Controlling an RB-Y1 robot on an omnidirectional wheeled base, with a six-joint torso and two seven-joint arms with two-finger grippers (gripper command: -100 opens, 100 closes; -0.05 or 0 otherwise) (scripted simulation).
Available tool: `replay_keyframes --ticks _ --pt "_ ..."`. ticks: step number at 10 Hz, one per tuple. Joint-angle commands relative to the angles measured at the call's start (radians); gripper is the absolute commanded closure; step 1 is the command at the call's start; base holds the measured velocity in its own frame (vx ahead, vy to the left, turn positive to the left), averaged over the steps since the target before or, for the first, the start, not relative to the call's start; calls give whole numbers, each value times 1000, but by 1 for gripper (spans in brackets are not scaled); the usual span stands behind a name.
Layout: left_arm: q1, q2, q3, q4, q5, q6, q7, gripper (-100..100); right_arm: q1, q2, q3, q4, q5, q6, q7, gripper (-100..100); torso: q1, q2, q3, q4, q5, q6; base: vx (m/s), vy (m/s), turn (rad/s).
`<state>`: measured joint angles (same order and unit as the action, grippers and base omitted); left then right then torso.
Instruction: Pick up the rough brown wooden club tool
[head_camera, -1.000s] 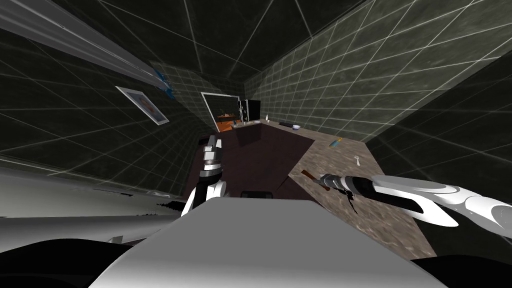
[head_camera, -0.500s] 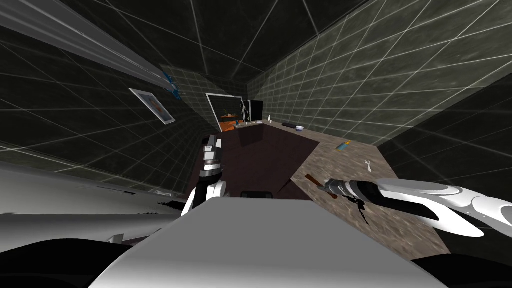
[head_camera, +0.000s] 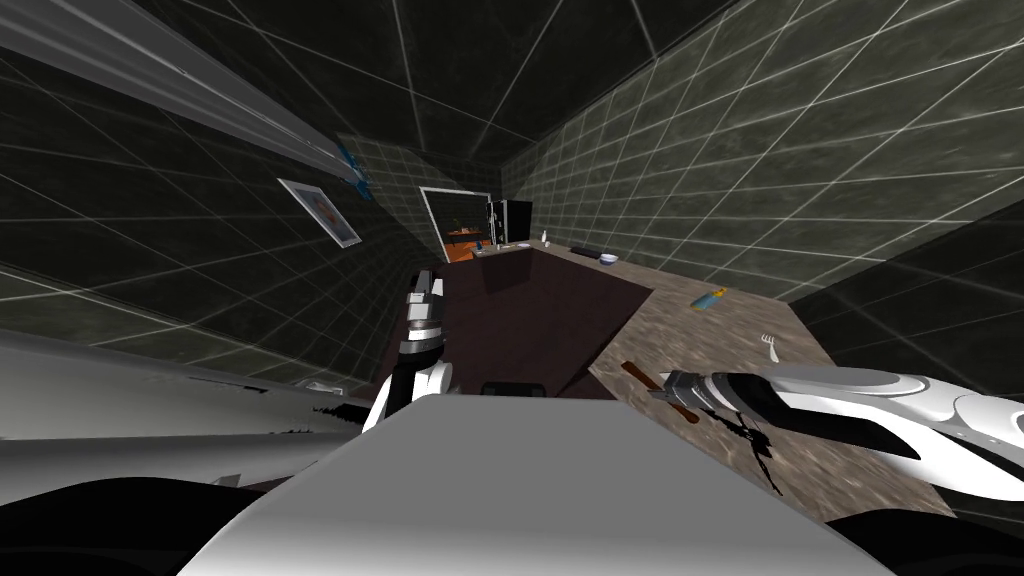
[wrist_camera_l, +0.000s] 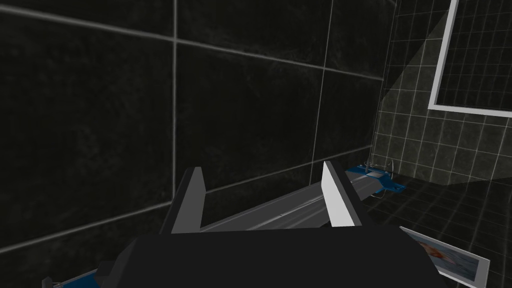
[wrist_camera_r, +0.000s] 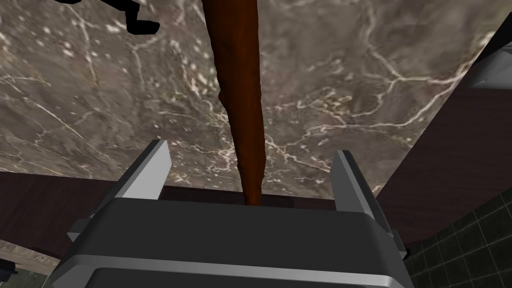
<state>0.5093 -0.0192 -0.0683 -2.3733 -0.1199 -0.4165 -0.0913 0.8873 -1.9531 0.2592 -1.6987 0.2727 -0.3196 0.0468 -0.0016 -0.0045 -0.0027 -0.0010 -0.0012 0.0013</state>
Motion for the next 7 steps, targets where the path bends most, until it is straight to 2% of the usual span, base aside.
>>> replay_keyframes --ticks 1,2,5,6,7 --pt "0 0 0 0 0 0 0 0 6 -29 30 -4 -3 -6 -1 -100 0 0 0 0 0 0 48 -4 62" --pt "0 0 0 0 0 0 0 0 6 -29 30 -4 -3 -6 -1 -100 0 0 0 0 0 0 31 -1 31" --pt "0 0 0 0 0 0 0 0 60 -80 48 -12 -8 -13 14 -100 1 1 0 0 0 0 43 0 78" --pt "0 0 0 0 0 0 0 0 60 -80 48 -12 -8 -13 14 -100 0 0 0 0 0 0 37 -6 21" --pt "0 0 0 0 0 0 0 0 86 -104 57 -15 -10 -15 22 -100 0 1 1 0 0 0 34 1 82"
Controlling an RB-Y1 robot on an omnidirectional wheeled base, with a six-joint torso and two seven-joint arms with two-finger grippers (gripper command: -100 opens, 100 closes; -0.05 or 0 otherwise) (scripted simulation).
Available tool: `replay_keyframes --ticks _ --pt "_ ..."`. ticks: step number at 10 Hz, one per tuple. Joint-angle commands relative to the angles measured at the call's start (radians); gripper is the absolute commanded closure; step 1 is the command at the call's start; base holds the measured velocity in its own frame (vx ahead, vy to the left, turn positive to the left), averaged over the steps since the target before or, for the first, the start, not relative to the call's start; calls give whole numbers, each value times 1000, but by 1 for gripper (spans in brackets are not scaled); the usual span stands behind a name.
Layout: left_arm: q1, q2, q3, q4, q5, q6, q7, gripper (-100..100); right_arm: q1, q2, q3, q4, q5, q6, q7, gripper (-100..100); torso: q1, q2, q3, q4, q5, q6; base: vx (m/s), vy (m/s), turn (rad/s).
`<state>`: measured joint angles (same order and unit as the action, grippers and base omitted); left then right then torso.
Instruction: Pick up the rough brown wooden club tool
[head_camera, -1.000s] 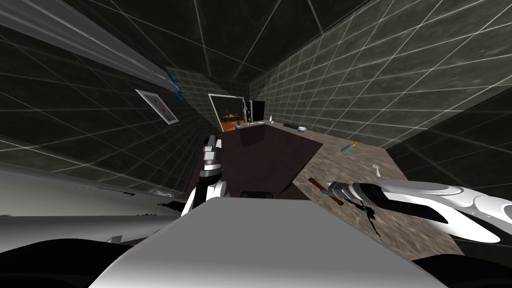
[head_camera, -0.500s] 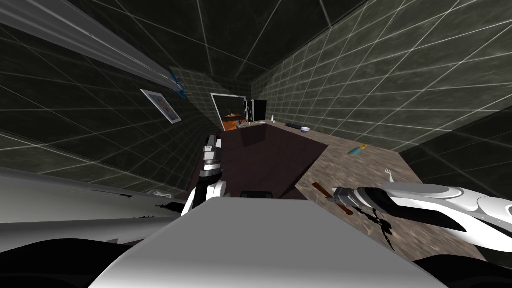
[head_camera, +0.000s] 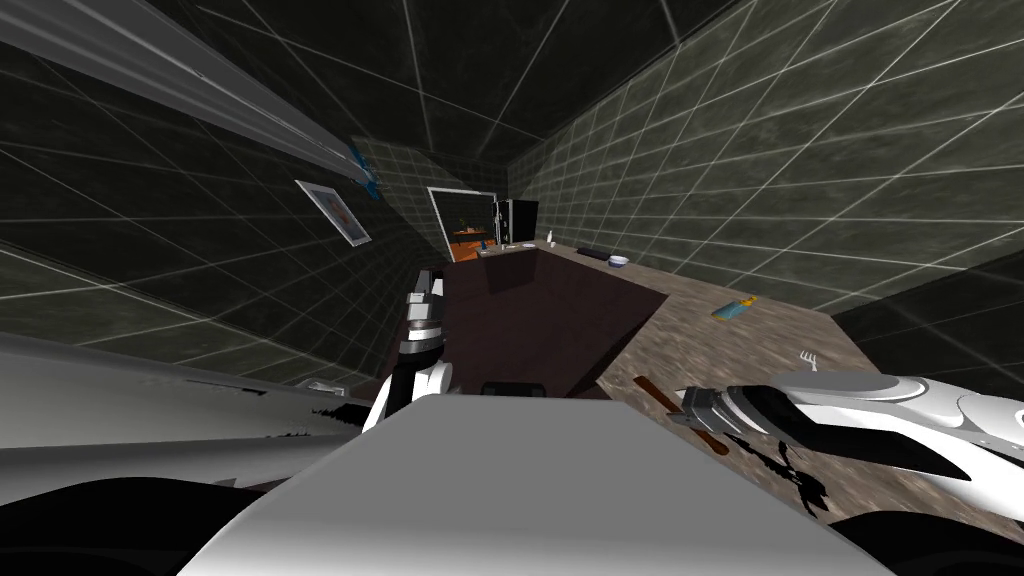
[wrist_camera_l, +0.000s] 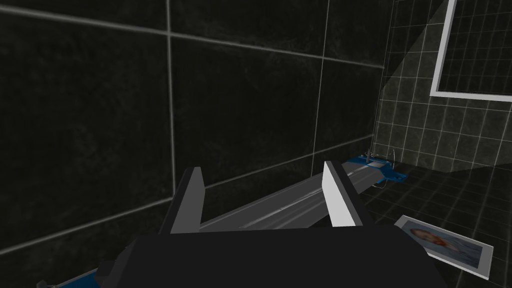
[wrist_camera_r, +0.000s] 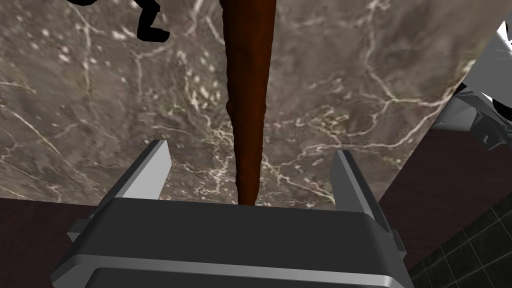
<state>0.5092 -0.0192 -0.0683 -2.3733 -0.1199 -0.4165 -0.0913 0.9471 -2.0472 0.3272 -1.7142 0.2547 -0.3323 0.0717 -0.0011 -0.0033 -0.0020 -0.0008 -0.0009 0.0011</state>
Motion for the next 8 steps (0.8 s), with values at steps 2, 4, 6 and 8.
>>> replay_keyframes --ticks 2,4,6,8 --pt "0 0 0 0 0 0 0 0 23 -12 -3 -5 4 2 1 -100 0 0 0 0 0 0 28 -3 42" --pt "0 0 0 0 0 0 0 0 31 28 0 28 11 -10 10 -100 0 2 1 1 0 1 -5 9 109" --pt "0 0 0 0 0 0 0 0 33 49 3 45 13 -17 15 -100 2 4 2 1 0 0 -17 31 105" --pt "0 0 0 0 0 0 0 0 39 91 7 79 19 -30 25 -100 2 4 2 1 0 0 -11 22 117"
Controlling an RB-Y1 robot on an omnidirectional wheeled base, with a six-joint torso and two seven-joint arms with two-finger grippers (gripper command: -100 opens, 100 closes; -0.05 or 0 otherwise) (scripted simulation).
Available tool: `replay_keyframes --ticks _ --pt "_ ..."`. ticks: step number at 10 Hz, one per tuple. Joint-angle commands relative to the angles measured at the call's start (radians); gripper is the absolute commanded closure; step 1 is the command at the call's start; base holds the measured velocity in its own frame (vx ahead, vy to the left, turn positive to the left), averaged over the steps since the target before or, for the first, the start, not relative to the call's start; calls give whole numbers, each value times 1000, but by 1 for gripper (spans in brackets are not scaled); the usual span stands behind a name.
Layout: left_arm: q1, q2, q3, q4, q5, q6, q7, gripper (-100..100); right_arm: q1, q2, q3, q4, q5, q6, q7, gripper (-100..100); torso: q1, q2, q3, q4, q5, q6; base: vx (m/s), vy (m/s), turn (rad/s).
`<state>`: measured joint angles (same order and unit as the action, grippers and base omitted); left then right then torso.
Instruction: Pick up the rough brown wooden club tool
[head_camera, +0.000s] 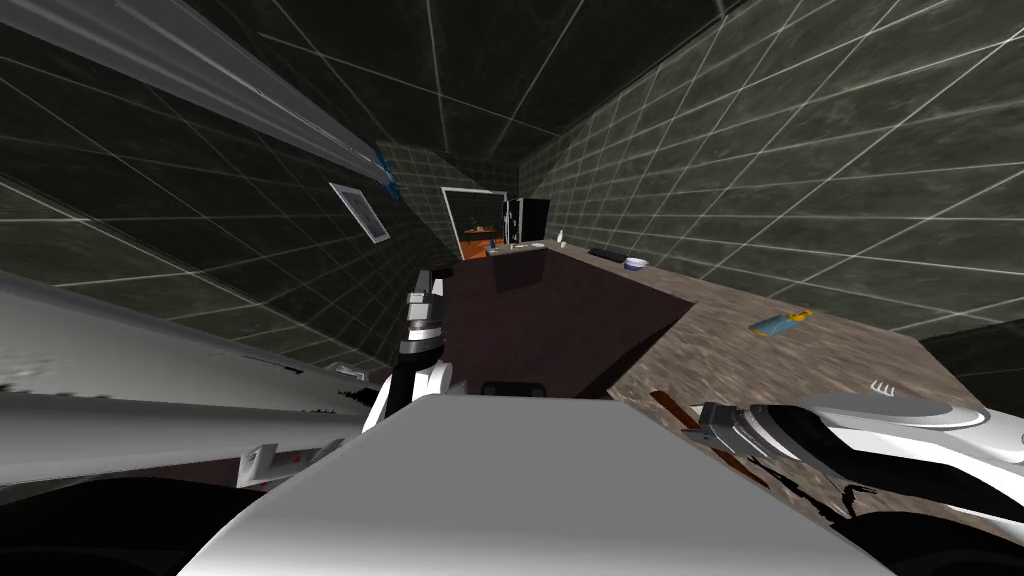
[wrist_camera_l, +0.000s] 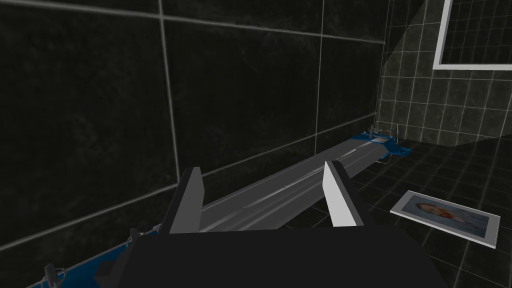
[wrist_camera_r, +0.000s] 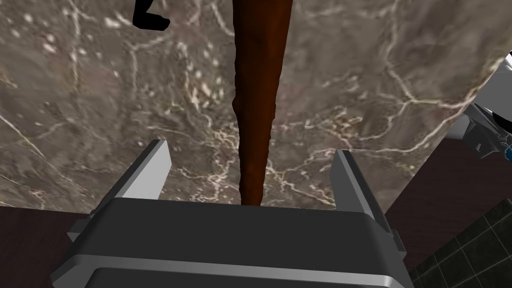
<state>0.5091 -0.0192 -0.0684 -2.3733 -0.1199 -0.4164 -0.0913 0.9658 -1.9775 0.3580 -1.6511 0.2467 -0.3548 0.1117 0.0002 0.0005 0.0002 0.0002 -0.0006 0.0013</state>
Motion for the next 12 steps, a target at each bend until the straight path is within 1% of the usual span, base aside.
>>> replay_keyframes --ticks 1,3,4,5,6,7,11,12 --pt "0 0 0 0 0 0 0 0 23 42 -21 33 29 -14 -10 -100 0 0 0 0 0 0 -15 23 175" --pt "0 0 0 0 0 0 0 0 28 83 -16 67 35 -27 0 -100 0 0 0 0 0 0 -13 31 116" --pt "0 0 0 0 0 0 0 0 28 83 -16 67 35 -27 0 -100 1 0 0 0 0 0 -8 20 36" --pt "0 0 0 0 0 0 0 0 31 104 -14 83 38 -33 5 -100 0 0 0 0 0 1 -7 17 94" --pt "0 0 0 0 0 0 0 0 24 101 -16 79 57 -32 -14 -100 0 0 0 0 0 0 -3 6 21" --pt "0 0 0 0 0 0 0 0 23 103 -15 81 58 -34 -13 100 -1 0 0 0 0 1 0 0 0" --pt "0 0 0 0 0 0 0 0 23 103 -15 80 58 -35 -13 100 -2 -1 0 0 0 1 0 0 0" --pt "0 0 0 0 0 0 0 0 23 103 -15 80 58 -35 -13 0 -2 -1 0 0 0 1 0 0 0"
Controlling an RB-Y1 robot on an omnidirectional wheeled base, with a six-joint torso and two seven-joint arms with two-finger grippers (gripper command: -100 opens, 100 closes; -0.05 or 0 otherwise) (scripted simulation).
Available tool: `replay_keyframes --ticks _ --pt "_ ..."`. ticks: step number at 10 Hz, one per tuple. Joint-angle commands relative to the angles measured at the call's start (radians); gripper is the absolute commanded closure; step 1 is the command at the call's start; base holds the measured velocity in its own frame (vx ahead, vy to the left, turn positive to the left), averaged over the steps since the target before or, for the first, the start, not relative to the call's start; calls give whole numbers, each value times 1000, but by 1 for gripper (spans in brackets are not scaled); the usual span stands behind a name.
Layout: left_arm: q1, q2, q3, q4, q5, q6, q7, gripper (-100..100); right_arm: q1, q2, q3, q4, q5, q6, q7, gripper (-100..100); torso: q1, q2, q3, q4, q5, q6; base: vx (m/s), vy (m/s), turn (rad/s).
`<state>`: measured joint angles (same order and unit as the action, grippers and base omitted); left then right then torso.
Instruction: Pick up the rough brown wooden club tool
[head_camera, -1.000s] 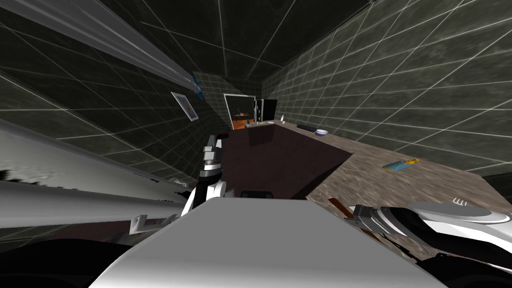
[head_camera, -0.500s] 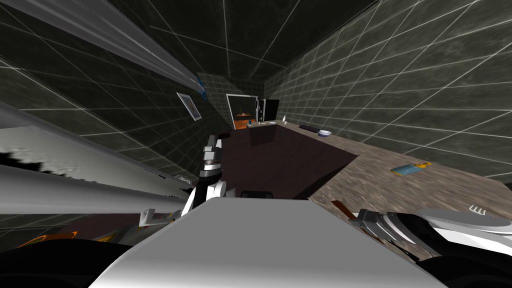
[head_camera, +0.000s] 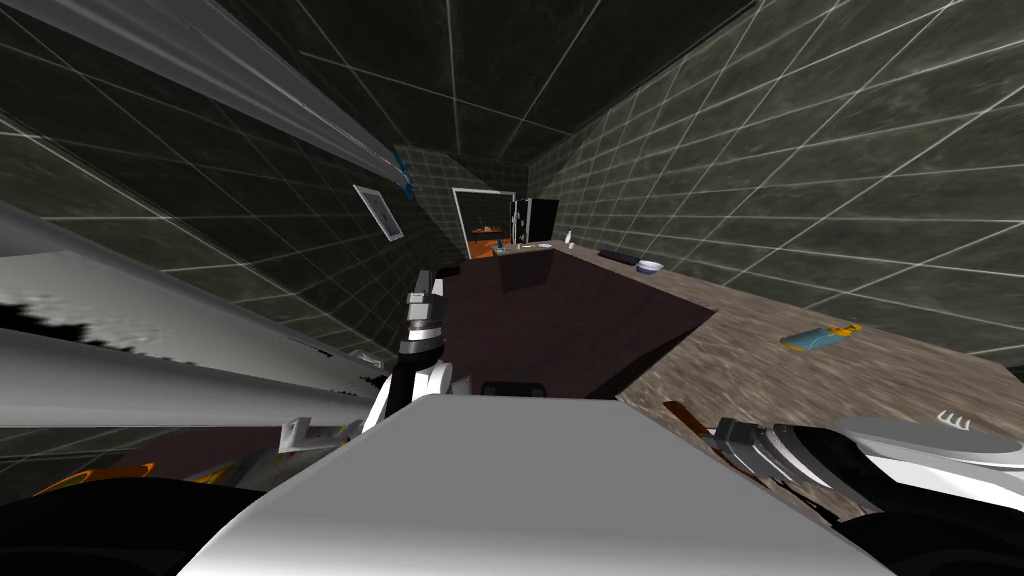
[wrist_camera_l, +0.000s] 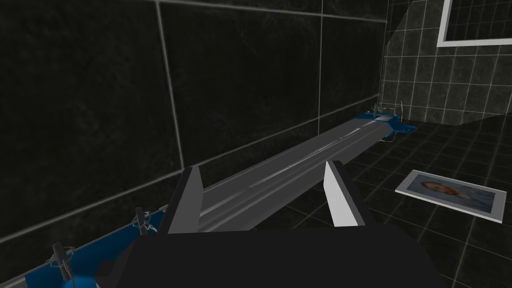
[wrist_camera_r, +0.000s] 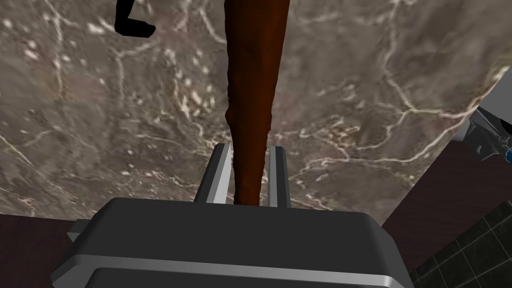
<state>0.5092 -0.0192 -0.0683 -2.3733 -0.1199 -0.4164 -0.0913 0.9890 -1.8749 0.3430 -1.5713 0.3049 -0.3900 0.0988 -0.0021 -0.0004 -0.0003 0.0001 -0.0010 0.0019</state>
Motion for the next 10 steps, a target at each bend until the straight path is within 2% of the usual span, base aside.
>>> replay_keyframes --ticks 1,2,3,4,5,6,7,8,9,10 --pt "0 0 0 0 0 0 0 0 2 -40 -4 -30 -26 15 8 100 0 0 0 0 0 0 9 -20 -161" --pt "0 0 0 0 0 0 0 0 2 -40 -4 -30 -21 15 8 100 -1 0 0 0 0 1 13 -26 -105" --pt "0 0 0 0 0 0 0 0 0 -61 -6 -47 -29 21 3 100 -1 0 0 0 0 1 13 -27 -108" --pt "0 0 0 0 0 0 0 0 -6 -102 -11 -81 -34 34 -7 100 -1 -1 0 0 0 0 11 -41 -217" --pt "0 0 0 0 0 0 0 0 -6 -102 -11 -81 -34 34 -7 100 -2 -1 0 0 0 1 11 -27 -98" --pt "0 0 0 0 0 0 0 0 -11 -144 -16 -115 -40 48 -17 100 -1 -1 0 0 0 0 22 -28 -175" --pt "0 0 0 0 0 0 0 0 -11 -144 -16 -115 -40 48 -17 100 -1 -1 -1 0 0 1 17 -28 -110" --pt "0 0 0 0 0 0 0 0 -14 -165 -18 -132 -42 54 -22 100 -1 -1 0 0 0 0 7 -23 -90" --pt "0 0 0 0 0 0 0 0 -27 -162 2 -127 -60 52 -5 100 -1 -1 0 0 0 0 3 -8 -14" --pt "0 0 0 0 0 0 0 0 -28 -164 2 -130 -60 54 -7 0 0 0 0 0 0 0 0 0 0"
